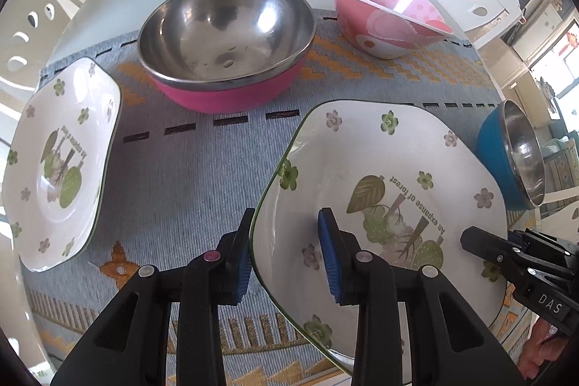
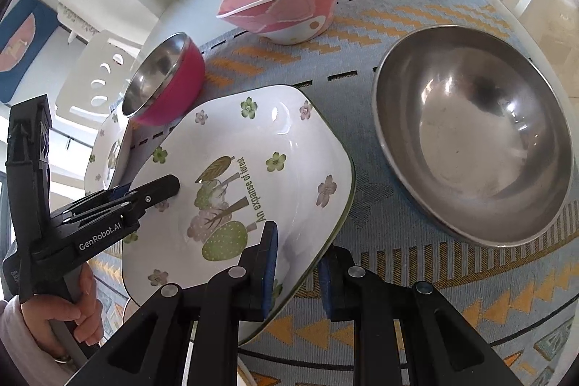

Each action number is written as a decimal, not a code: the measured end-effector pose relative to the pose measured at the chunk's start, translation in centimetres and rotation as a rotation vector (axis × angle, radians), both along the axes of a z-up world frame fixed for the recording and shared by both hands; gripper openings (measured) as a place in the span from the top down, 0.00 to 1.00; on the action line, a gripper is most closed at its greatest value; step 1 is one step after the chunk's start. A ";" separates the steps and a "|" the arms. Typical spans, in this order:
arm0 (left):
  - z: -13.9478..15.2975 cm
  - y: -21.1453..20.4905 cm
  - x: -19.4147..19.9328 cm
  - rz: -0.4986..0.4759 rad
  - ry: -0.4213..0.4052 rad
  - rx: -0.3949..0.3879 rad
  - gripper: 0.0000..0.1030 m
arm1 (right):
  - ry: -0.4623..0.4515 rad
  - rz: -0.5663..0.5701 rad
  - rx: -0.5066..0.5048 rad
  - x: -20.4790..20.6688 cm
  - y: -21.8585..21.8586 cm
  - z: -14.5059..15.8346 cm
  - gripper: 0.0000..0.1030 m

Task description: Organize plates and bowls

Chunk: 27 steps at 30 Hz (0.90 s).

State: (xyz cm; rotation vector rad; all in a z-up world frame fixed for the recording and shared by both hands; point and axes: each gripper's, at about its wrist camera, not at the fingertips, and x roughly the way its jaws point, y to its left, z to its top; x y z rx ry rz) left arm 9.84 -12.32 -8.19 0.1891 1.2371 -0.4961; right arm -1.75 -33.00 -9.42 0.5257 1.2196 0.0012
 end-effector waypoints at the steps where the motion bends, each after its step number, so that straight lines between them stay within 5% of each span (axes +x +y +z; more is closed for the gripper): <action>1: 0.0 0.1 0.0 0.004 0.003 0.001 0.71 | 0.002 0.004 0.001 0.0 0.1 0.0 0.80; 27: 2.3 2.7 -1.8 0.063 -0.036 -0.023 0.71 | -0.035 0.077 0.004 -1.4 3.5 2.6 0.81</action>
